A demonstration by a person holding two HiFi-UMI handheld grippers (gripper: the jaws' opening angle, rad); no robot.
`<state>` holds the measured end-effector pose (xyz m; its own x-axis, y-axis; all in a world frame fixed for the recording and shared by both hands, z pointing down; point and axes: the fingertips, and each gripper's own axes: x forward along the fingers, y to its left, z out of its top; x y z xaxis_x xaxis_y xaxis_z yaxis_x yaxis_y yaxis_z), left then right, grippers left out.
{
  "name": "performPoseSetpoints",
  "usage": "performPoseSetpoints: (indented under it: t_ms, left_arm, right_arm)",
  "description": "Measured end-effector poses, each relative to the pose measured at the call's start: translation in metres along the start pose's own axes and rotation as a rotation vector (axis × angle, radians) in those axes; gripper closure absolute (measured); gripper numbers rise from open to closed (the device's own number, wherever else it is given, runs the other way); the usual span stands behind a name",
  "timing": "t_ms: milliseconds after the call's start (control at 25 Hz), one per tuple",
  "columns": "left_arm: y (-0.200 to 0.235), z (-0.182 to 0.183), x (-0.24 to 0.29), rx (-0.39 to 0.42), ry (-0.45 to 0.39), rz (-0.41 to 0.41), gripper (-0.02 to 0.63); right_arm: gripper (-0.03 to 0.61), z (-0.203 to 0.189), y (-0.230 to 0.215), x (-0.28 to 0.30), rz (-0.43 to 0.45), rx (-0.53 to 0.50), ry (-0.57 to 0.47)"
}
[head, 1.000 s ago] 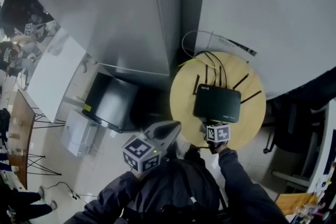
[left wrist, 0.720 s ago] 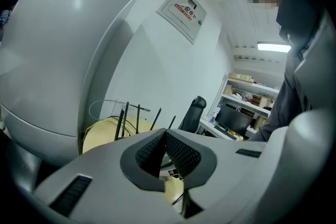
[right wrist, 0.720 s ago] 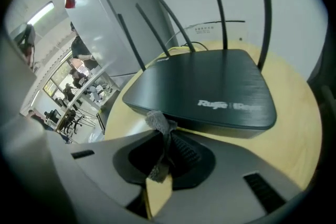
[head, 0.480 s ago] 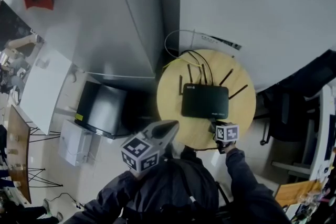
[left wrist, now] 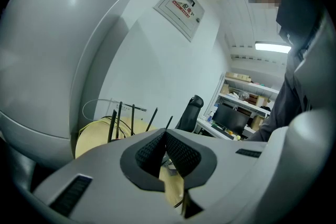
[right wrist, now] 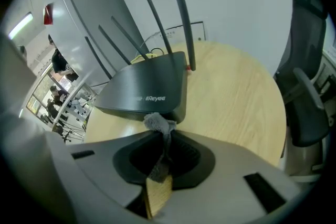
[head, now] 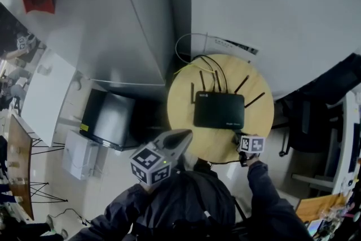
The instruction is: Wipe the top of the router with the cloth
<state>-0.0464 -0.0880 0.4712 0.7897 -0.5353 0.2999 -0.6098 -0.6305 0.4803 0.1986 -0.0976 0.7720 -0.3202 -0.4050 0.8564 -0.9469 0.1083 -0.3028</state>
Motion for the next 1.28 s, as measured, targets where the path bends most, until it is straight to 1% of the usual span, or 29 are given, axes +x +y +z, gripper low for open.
performPoseSetpoints:
  t_ms: [120,240,360,520,680,800,920,1120,1280]
  left_arm:
    - [0.001,0.0,-0.002,-0.001,-0.003,0.002,0.62]
    - [0.002,0.003,-0.005,-0.004,-0.012,0.001,0.62]
    - [0.004,0.005,-0.011,-0.01,-0.026,-0.006,0.62]
    - [0.005,0.002,-0.021,-0.02,-0.029,-0.025,0.62]
    - [0.0,-0.006,-0.031,-0.03,-0.016,-0.065,0.62]
    - [-0.003,-0.017,-0.037,-0.027,0.014,-0.099,0.62]
    - [-0.007,-0.028,-0.039,-0.017,0.039,-0.117,0.62]
    - [-0.024,-0.044,-0.048,-0.009,0.04,-0.121,0.62]
    - [-0.052,-0.058,-0.063,0.014,0.027,-0.12,0.621]
  right_arm:
    - [0.509,-0.003,0.004,-0.001,0.013,-0.018,0.007]
    - [0.509,-0.005,0.025,-0.012,0.061,-0.05,0.003]
    - [0.508,-0.005,0.055,-0.032,0.105,-0.059,-0.064]
    - [0.508,-0.003,0.099,-0.058,0.183,-0.027,-0.183]
    - [0.508,0.007,0.143,-0.092,0.212,-0.018,-0.286]
    - [0.508,0.01,0.168,-0.119,0.235,-0.014,-0.351]
    - [0.508,0.005,0.189,-0.145,0.257,-0.026,-0.393]
    - [0.508,-0.014,0.212,-0.179,0.288,-0.039,-0.436]
    - [0.508,-0.031,0.23,-0.205,0.314,-0.103,-0.47]
